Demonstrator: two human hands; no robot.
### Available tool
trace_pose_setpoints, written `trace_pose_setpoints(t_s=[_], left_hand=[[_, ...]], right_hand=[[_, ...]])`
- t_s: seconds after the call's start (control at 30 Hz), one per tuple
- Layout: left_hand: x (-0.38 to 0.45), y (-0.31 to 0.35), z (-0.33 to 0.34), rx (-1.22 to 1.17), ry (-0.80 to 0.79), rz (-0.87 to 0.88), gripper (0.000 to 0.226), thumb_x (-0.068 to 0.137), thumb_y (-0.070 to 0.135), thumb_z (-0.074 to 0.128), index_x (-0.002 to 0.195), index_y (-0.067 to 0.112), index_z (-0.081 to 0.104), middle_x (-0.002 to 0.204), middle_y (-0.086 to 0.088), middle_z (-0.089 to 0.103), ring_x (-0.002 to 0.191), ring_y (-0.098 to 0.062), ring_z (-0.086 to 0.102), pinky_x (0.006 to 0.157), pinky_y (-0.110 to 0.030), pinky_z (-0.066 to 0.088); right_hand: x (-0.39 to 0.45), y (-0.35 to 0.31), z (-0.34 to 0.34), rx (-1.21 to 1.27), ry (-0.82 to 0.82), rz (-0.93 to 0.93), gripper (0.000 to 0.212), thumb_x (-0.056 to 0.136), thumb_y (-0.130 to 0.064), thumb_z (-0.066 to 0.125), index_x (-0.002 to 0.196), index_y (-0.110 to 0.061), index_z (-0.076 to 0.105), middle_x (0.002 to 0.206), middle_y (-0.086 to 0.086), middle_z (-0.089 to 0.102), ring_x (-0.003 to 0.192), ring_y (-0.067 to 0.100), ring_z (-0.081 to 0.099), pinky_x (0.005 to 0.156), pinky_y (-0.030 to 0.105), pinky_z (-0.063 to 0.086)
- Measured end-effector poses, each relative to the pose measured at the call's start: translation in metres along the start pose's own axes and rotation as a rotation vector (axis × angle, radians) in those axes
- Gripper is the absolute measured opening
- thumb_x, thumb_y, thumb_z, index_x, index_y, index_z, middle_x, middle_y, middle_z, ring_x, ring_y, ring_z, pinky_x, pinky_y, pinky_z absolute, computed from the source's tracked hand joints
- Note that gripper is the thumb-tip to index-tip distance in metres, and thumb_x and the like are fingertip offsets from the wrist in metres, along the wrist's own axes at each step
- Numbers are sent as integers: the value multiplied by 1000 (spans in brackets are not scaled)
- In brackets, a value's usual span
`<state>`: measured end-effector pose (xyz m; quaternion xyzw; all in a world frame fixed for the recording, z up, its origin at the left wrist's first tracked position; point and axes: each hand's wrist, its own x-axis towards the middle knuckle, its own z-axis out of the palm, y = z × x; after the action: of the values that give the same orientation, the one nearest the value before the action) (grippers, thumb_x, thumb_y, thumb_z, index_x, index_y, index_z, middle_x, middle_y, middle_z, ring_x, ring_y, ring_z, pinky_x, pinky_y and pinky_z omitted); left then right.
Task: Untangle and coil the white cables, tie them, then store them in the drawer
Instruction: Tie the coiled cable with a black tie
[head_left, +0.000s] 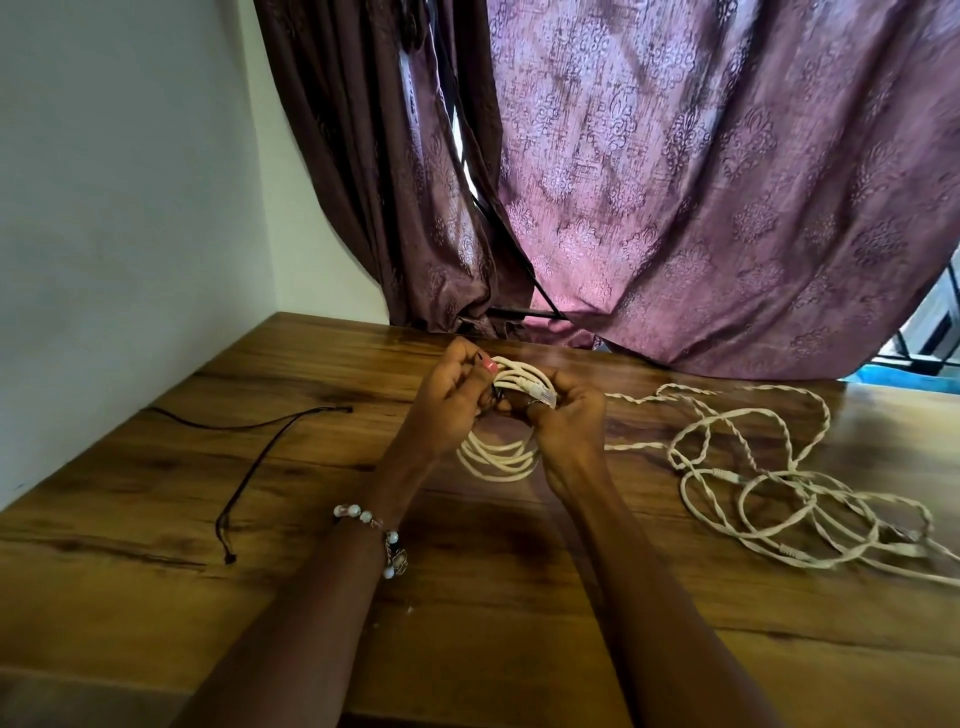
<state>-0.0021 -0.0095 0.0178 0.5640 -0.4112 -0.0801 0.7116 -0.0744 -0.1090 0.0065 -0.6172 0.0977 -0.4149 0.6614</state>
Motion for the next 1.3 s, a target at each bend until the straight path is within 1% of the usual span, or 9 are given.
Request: trace_pose_setpoints(t_s=[0.13, 0.2, 0.4, 0.53, 0.7, 0.87, 1.03, 1.13, 1.3], left_hand=[[1, -7, -6, 67, 42, 41, 16, 99, 13, 45, 84, 16, 47, 66, -10, 45, 54, -8, 47, 51, -18, 43], [2, -12, -11, 127, 53, 59, 12, 96, 21, 48, 84, 21, 49, 64, 2, 52, 59, -11, 48, 55, -26, 42], [1, -5, -12, 117, 18, 101, 12, 99, 9, 46, 87, 12, 48, 62, 9, 55, 54, 2, 53, 54, -17, 43], [-1, -6, -12, 128, -93, 114, 12, 99, 11, 46, 88, 5, 45, 54, 14, 54, 50, 3, 49, 52, -14, 39], [2, -15, -16, 170, -136, 130, 15, 98, 11, 47, 83, 13, 46, 54, 15, 49, 52, 1, 41, 54, -16, 36], [2, -18, -14, 143, -231, 95, 13, 95, 15, 49, 83, 13, 46, 56, 15, 46, 52, -2, 39, 52, -17, 35], [1, -27, -8, 223, -271, 4, 14, 90, 30, 48, 83, 18, 46, 56, 12, 48, 52, -2, 40, 53, -25, 36], [1, -30, -6, 269, -244, 6, 16, 96, 20, 49, 81, 22, 45, 61, 8, 48, 53, -3, 43, 55, -28, 38], [2, -28, 1, 219, -115, -44, 15, 97, 16, 51, 83, 21, 46, 68, 1, 59, 59, -4, 60, 61, -31, 49]], right_hand=[[-2, -5, -3, 150, -160, 53, 30, 73, 20, 62, 96, 1, 67, 85, 10, 73, 77, 22, 68, 75, 32, 58], [-2, -8, -6, 278, -222, 120, 35, 73, 22, 57, 102, 3, 64, 89, 13, 73, 81, 24, 69, 81, 35, 57], [3, -9, -23, 603, -502, 313, 64, 74, -5, 71, 130, 10, 46, 123, 25, 58, 110, 34, 59, 100, 50, 41], [7, -8, -26, 552, -464, 417, 55, 68, -34, 82, 106, 3, 69, 108, 20, 68, 97, 28, 67, 93, 46, 47], [9, -6, -25, 503, -358, 465, 38, 56, -13, 86, 88, 4, 73, 91, 20, 72, 79, 26, 71, 73, 38, 59], [10, -7, -25, 501, -193, 585, 20, 76, -7, 60, 94, 1, 64, 79, 14, 72, 69, 21, 70, 65, 33, 60], [8, -9, -18, 249, -91, 392, 10, 82, 1, 58, 84, -4, 67, 70, 9, 72, 62, 18, 68, 64, 34, 58], [5, -12, -14, 125, -91, 229, 15, 88, 6, 55, 85, -1, 68, 69, 6, 72, 61, 14, 68, 58, 26, 57], [7, -9, -13, -173, -103, -21, 11, 85, 3, 63, 92, 2, 72, 83, 15, 72, 74, 18, 66, 70, 31, 56]])
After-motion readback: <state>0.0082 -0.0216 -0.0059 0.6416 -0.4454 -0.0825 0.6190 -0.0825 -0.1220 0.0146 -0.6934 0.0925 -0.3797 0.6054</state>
